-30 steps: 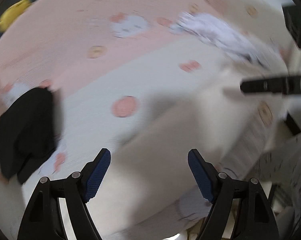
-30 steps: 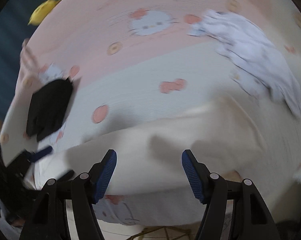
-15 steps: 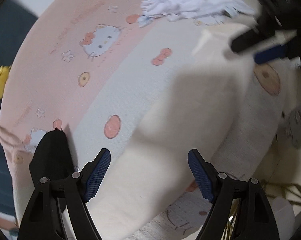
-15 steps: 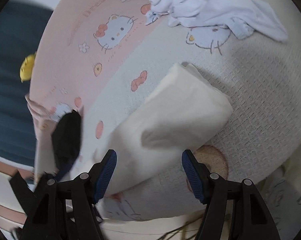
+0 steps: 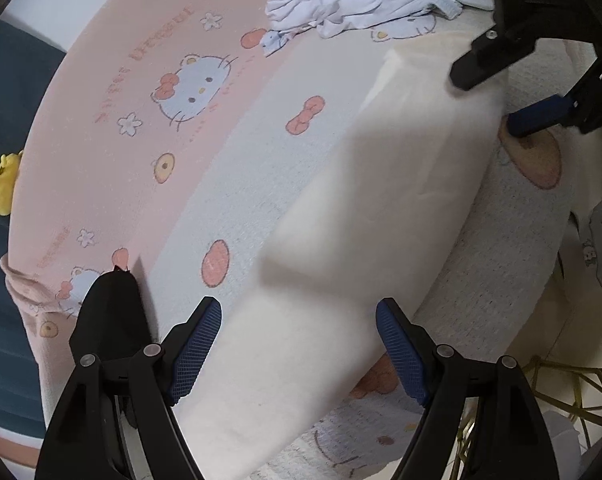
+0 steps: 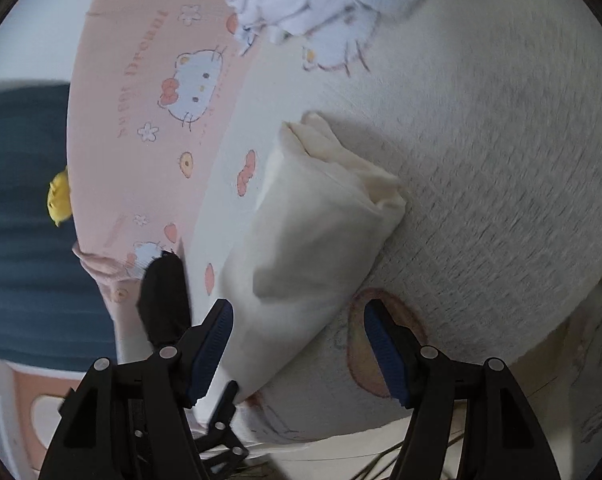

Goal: Fold clothes
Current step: 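Release the cream shirt and smooth the folded bundle with both grippers, then grasp the cream shirt bundle end with the right gripper and lift it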

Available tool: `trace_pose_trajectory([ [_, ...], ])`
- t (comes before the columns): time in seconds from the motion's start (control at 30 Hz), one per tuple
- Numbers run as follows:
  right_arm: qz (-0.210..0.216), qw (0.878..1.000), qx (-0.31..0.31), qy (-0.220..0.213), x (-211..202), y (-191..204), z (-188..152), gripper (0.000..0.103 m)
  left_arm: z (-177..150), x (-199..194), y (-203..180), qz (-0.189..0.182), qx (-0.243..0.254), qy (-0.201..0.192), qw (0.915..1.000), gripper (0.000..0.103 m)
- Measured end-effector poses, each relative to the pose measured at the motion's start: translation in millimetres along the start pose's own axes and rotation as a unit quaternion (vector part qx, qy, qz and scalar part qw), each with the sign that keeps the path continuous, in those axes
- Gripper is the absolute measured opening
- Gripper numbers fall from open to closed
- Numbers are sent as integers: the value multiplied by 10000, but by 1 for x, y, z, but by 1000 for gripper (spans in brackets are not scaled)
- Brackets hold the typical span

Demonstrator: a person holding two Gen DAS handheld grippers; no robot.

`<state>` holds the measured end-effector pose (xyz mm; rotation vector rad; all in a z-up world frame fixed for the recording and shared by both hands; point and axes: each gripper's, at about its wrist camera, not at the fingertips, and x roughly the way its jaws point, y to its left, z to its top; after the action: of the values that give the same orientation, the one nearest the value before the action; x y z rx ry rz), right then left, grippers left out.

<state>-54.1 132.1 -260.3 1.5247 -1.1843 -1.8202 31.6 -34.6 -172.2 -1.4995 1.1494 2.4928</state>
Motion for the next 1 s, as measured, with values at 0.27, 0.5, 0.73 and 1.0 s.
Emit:
trace_pose_trajectory([
  [0.27, 752, 9942, 766, -88, 12, -16, 10, 68, 19, -8, -10, -171, 269, -226, 9992, 79],
  [0.5, 606, 9956, 702, -161, 12, -10, 14, 48, 34, -11, -32, -181, 571, -485, 9970, 79],
  [0.73, 620, 9970, 436, -149, 6, 4, 17, 39, 49, 2, -48, -348, 606, -452, 9965, 79],
  [1.0, 669, 9975, 154, -165, 3, 19, 19, 39, 63, 9, -53, -29, 742, -859, 9935, 78],
])
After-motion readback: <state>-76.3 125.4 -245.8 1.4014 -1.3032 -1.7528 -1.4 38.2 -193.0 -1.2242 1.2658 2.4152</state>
